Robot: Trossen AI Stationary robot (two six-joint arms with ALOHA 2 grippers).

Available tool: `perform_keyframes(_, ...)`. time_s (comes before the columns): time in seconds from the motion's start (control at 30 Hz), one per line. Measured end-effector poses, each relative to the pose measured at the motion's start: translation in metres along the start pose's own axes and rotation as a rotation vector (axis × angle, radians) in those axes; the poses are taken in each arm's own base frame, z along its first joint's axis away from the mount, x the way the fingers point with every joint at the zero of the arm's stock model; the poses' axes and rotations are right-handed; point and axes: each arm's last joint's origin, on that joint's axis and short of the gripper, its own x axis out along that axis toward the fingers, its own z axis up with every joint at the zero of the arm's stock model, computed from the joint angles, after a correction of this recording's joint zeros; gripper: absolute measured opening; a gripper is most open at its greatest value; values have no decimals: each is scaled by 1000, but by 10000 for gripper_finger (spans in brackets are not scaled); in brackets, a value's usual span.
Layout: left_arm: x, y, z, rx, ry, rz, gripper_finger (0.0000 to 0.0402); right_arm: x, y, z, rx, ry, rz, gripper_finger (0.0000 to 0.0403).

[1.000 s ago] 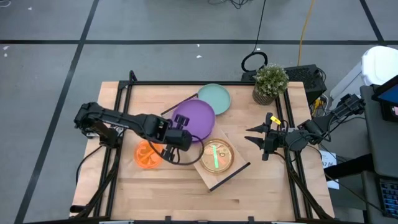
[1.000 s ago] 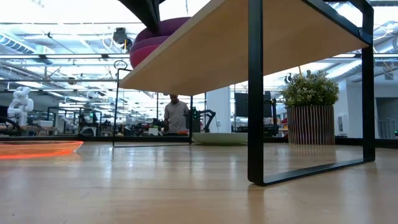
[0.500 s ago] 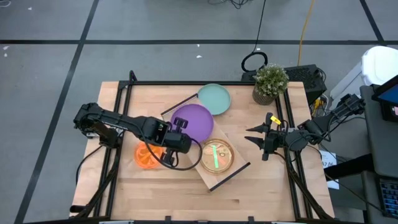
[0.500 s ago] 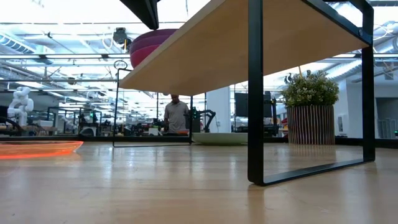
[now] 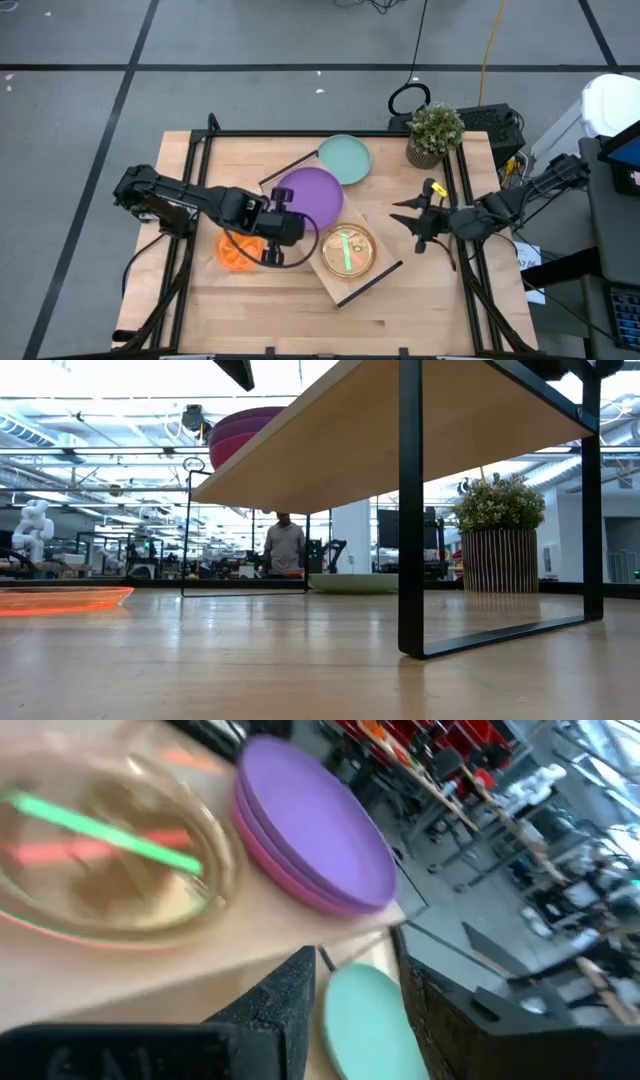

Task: Place and stack plates onto a shelf
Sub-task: Stack the purple plate on top of the purple plate on the shelf

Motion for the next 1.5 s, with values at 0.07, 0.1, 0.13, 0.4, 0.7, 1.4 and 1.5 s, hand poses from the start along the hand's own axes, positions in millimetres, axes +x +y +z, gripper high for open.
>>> perform_keyframes(0.07, -8, -3, -1, 7, -29, -1, 46, 8, 0, -7, -29, 29, -32, 128)
perform_keyframes(0.1, -10, -4, -2, 9, -41, 7, 46, 12, 0, -12, -47, 40, -52, 128)
perform_keyframes(0.13, -12, -4, -4, 8, -56, 20, 47, 16, -1, -16, -68, 47, -73, 128)
perform_keyframes(0.4, -16, -4, -33, -92, -191, 88, 47, 48, -26, -48, -181, 33, -129, 128)
perform_keyframes(0.7, 10, 0, -81, -241, -326, 162, 47, 70, -72, -87, -43, -1, 12, 128)
perform_keyframes(1.4, 41, -1, -107, -389, -438, 166, 47, 150, -76, -170, 139, 172, 311, 128)
perform_keyframes(1.5, 41, 1, -106, -370, -455, 179, 47, 152, -76, -171, 137, 176, 310, 128)
